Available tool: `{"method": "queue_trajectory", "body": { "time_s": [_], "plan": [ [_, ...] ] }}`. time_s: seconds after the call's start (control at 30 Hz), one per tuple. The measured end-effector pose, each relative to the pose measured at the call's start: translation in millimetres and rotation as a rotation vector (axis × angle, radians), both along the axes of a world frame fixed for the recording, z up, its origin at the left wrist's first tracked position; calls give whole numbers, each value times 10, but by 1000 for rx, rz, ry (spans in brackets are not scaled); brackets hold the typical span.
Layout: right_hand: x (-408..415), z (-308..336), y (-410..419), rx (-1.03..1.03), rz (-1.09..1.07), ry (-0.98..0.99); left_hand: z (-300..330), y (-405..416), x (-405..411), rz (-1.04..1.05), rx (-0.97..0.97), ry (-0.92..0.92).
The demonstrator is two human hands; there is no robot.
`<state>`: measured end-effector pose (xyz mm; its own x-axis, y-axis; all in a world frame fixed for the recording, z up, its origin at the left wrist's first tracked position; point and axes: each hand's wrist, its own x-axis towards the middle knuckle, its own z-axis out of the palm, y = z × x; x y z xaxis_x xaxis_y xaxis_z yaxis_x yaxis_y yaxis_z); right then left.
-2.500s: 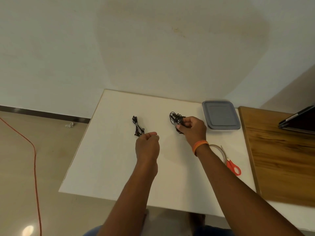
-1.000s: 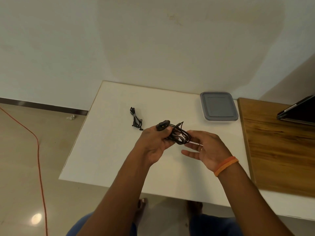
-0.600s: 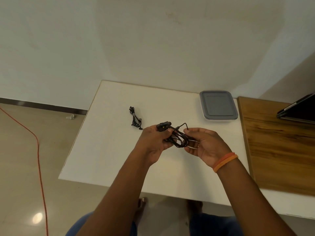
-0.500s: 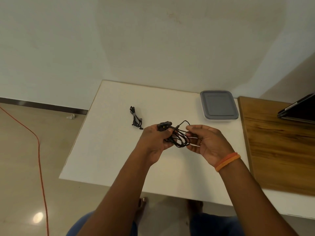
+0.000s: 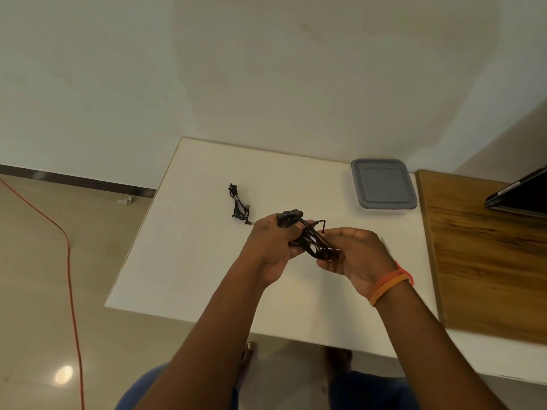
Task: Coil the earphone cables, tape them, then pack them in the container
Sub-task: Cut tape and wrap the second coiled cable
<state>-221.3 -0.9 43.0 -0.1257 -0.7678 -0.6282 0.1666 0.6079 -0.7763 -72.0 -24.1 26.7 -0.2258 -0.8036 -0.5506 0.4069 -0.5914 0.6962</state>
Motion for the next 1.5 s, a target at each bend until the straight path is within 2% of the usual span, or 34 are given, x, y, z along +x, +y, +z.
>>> {"method": "queue_trajectory", "body": {
  "time_s": [0.07,0.13,0.2,0.3,0.37,0.53,0.6,0.67,0.73,0.9,1.0,1.1,1.17,1.33,1.5],
  "plan": [
    [5,1,-2,32,-26,-72,2,2,-10,-2,-15,-11],
    [35,2,7,2,-61,-33,0,7,-18,-1,-25,-54],
    [72,-26,17,-105,-83,182,-7,12,-33,15,-21,-108],
    [155,-68,58,-326,-14,608,-13,23,-41,55,12,-151],
    [190,-66,83,-449,56,778,-13,20,-36,59,15,-166],
    [143,1,130,-666,222,718,22,28,-29,34,-5,-183],
    [114,-9,133,-777,315,828,27,42,-21,14,-8,-195],
    [114,-91,130,-858,407,1029,34,58,-11,-30,-36,-218],
    [163,-163,129,-877,366,1144,54,70,-20,-96,-95,-227],
    [306,-174,113,-732,153,1127,96,87,-85,-199,-218,-193],
    [328,-202,109,-672,83,1087,127,111,-161,-168,-180,-191],
    [310,-228,88,-641,38,1091,162,128,-207,-123,-115,-73],
    [297,-219,76,-645,27,1101,181,136,-189,-120,-125,-22],
    [291,-196,52,-705,66,1071,88,130,-146,-175,-318,-99],
    [296,-207,62,-750,172,1014,39,87,-86,-17,-175,-95]
  ]
}}
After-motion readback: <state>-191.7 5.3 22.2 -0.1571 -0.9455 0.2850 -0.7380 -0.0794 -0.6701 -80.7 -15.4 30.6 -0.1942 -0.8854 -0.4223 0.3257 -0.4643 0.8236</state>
